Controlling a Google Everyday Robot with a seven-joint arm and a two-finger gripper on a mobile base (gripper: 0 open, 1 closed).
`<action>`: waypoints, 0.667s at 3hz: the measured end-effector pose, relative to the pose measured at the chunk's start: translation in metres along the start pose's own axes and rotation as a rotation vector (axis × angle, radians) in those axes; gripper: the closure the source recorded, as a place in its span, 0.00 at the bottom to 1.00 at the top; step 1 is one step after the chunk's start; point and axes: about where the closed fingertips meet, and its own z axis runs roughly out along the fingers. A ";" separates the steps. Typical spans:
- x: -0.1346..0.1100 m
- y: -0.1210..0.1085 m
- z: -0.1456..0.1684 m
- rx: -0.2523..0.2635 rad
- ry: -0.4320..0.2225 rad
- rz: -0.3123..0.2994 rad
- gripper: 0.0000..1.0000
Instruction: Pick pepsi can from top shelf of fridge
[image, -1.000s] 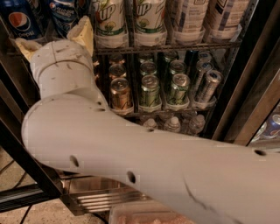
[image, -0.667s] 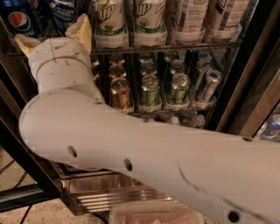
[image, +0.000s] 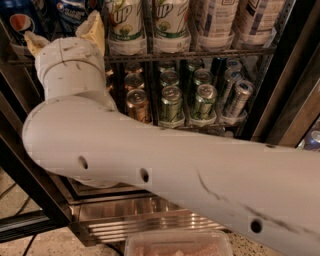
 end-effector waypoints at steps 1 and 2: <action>0.001 -0.012 0.002 0.041 -0.008 -0.017 0.35; 0.002 -0.011 0.017 0.047 -0.001 -0.009 0.34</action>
Offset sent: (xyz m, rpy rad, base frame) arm 0.0106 -0.0196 -0.0057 -0.0029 -0.0090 -0.0618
